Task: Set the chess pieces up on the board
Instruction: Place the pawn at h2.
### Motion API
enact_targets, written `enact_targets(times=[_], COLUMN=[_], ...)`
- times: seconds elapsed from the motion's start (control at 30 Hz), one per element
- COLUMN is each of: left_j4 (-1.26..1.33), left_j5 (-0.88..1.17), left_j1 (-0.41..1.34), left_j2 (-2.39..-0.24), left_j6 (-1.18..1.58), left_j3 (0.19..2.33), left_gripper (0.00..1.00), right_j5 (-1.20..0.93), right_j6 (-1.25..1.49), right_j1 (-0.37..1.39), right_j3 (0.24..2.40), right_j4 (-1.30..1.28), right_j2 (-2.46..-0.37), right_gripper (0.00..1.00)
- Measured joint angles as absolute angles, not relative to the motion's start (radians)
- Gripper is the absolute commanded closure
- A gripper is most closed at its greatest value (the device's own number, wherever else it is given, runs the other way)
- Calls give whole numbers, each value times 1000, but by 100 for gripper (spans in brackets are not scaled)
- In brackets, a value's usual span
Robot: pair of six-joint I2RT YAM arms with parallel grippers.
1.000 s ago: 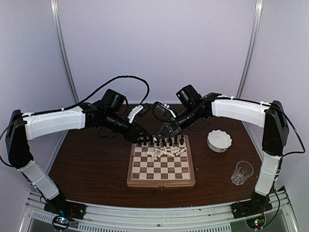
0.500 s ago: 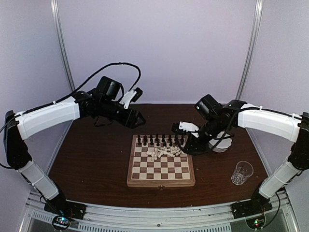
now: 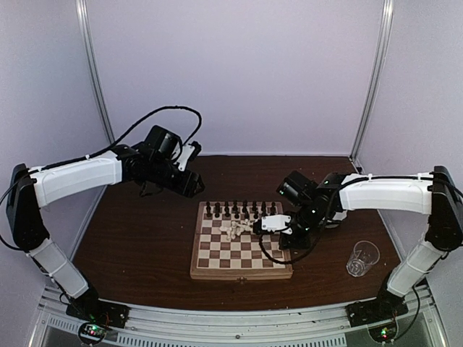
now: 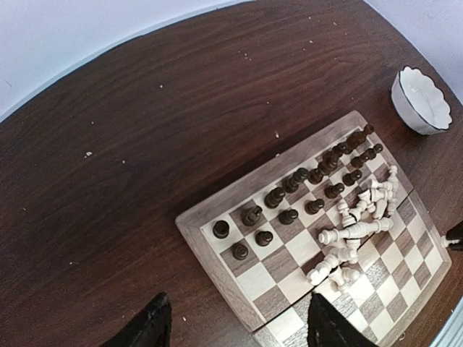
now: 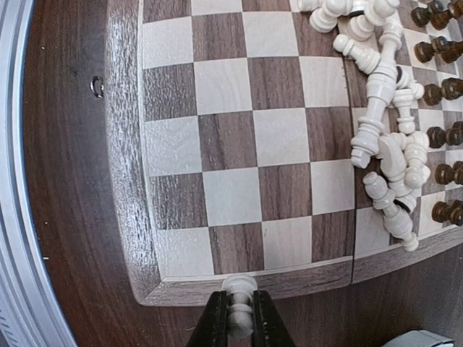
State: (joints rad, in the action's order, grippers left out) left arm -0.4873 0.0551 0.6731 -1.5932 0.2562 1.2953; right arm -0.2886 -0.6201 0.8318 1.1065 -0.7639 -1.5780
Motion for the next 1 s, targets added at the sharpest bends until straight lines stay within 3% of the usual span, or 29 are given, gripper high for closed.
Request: enact_targets(times=[0.27, 0.77, 1.0], left_j4=[-471, -470, -470], left_j5=[44, 56, 58], left_j1=[668, 668, 668], left_j2=[-1546, -1528, -1528], left_j6=[256, 256, 256], left_j3=[1296, 1296, 1296], left_gripper=[36, 36, 36], right_j5=[-232, -219, -219], right_j6=[-630, -630, -629], right_j1=[871, 871, 871], right_j3=[1125, 1142, 1142], right_j4=[-746, -749, -751], right_j2=[-1697, -1716, -1716], right_gripper=[97, 90, 77])
